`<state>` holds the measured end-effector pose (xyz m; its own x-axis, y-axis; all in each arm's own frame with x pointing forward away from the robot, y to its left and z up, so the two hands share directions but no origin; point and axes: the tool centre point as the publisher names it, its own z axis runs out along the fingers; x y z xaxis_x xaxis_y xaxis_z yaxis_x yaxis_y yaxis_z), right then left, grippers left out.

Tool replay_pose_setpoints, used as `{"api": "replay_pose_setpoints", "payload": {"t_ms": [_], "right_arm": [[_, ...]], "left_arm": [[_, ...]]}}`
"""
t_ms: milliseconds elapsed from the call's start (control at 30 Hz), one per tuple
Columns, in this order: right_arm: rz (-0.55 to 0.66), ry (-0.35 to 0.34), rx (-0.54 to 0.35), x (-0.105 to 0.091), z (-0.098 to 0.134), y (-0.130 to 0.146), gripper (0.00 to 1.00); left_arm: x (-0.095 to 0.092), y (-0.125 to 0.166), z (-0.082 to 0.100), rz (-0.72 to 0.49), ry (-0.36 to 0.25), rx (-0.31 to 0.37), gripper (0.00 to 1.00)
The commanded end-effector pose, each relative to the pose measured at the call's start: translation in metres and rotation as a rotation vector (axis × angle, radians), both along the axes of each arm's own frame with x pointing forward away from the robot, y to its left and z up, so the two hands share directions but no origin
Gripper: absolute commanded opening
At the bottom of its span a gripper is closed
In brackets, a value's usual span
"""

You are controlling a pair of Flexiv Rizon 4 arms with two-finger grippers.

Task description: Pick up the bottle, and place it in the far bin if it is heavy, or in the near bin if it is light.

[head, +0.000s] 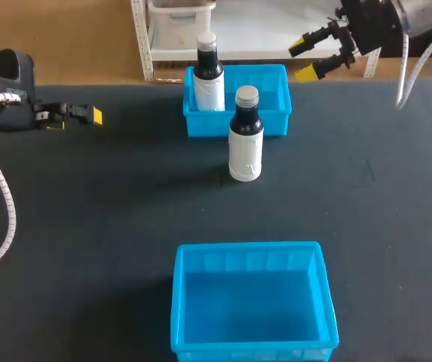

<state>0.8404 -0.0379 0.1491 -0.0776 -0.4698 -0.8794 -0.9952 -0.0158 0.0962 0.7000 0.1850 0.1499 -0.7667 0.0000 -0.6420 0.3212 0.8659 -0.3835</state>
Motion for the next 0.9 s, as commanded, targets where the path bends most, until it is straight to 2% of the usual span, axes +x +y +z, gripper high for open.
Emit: {"api": "replay_pose_setpoints", "payload": {"t_ms": [33, 167, 533, 900], "right_arm": [[-0.138, -0.077, -0.009, -0.039, 0.001, 0.001, 1.0], [-0.164, -0.091, 0.0, -0.049, 0.0, 0.004, 1.0], [-0.243, -0.136, -0.059, -0.073, -0.013, 0.021, 1.0], [-0.321, -0.146, -0.033, -0.086, -0.024, 0.036, 1.0]], "left_arm": [[0.0, 0.0, 0.0, 0.0, 0.0, 0.0, 1.0], [0.0, 0.0, 0.0, 0.0, 0.0, 0.0, 1.0], [0.0, 0.0, 0.0, 0.0, 0.0, 0.0, 1.0], [0.0, 0.0, 0.0, 0.0, 0.0, 0.0, 1.0]]}}
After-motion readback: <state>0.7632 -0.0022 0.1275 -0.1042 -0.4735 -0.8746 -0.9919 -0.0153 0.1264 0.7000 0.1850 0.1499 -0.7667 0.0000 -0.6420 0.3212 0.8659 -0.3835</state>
